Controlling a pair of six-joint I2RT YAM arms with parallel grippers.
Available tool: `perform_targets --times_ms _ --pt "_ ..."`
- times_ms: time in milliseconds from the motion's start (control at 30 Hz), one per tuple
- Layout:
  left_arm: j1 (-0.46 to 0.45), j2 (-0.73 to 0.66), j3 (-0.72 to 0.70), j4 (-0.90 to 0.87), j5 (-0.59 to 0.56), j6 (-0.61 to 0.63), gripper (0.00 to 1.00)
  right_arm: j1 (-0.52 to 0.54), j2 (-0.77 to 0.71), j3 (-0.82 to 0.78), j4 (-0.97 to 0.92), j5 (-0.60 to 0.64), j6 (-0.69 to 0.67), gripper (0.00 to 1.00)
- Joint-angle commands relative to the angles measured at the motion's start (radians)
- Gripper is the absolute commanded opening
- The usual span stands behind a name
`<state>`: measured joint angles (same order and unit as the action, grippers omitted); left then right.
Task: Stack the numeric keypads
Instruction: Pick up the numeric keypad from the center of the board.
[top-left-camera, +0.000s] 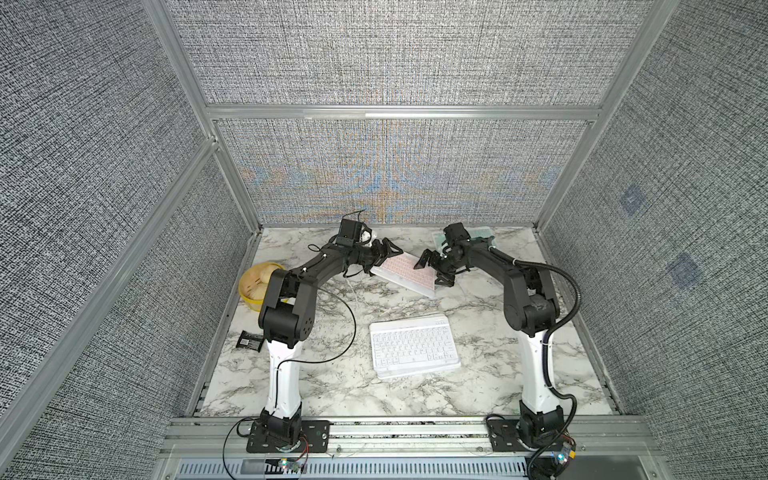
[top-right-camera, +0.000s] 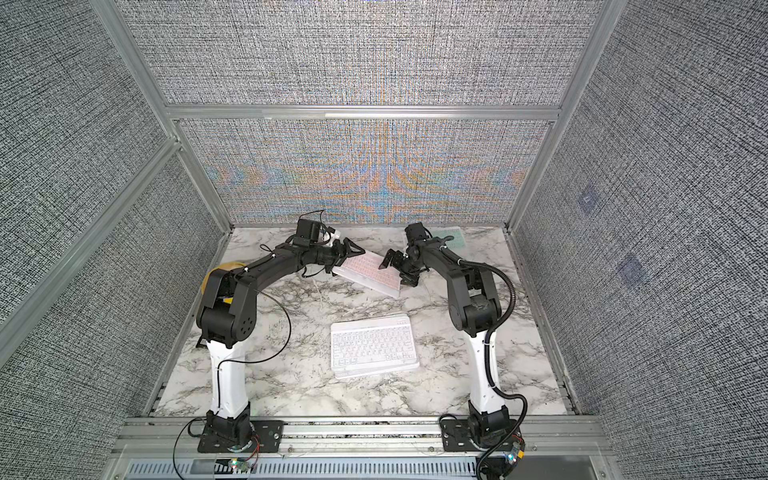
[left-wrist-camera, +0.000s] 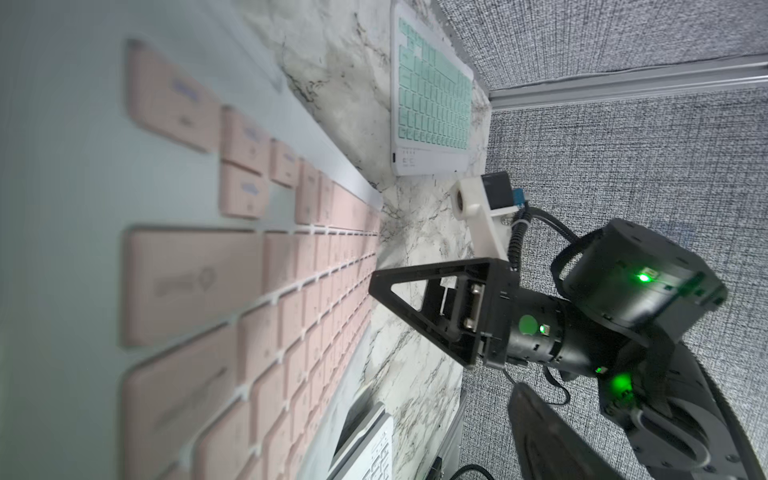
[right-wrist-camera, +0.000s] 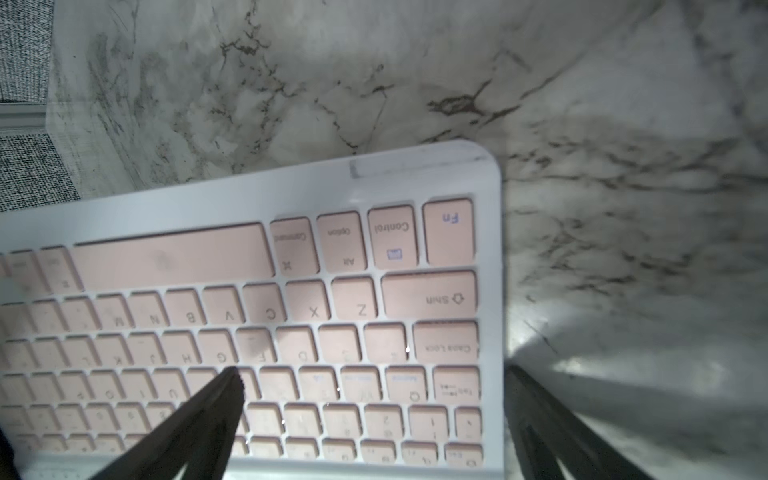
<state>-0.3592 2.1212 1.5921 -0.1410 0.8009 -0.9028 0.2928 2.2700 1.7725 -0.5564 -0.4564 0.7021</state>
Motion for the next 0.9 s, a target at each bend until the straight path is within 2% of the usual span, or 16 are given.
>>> perform_targets --times_ms 0,200,333,400,467,600,700,733,867 --pt "0.004 -0.017 0.009 0.015 0.025 0.009 0.84 -0.001 0.016 -0.016 -0.03 -0.013 0.004 0.99" --pt "0.02 -0.053 0.012 -0.102 -0.008 0.098 0.89 -0.003 0.014 -0.025 -0.04 0.005 0.007 0.99" --pt "0.029 -0.079 0.012 -0.185 -0.028 0.165 0.88 -0.003 0.004 -0.045 -0.045 0.028 0.007 0.99" --pt "0.03 -0.088 0.007 -0.209 -0.029 0.185 0.84 -0.003 -0.003 -0.057 -0.042 0.036 0.008 0.99" --pt "0.029 -0.091 -0.002 -0.216 -0.021 0.193 0.74 -0.003 -0.012 -0.07 -0.03 0.041 0.018 0.99" --pt "0.03 -0.096 -0.012 -0.231 -0.016 0.202 0.4 0.004 -0.041 -0.108 0.007 0.044 0.045 0.99" --pt "0.029 -0.097 -0.015 -0.248 -0.015 0.214 0.21 0.011 -0.07 -0.134 0.035 0.045 0.065 0.99" --pt "0.03 -0.101 -0.017 -0.257 -0.014 0.217 0.15 0.014 -0.079 -0.143 0.044 0.047 0.072 0.99" --pt "0.031 -0.116 -0.031 -0.267 0.001 0.223 0.1 0.029 -0.123 -0.175 0.081 0.061 0.099 0.99"
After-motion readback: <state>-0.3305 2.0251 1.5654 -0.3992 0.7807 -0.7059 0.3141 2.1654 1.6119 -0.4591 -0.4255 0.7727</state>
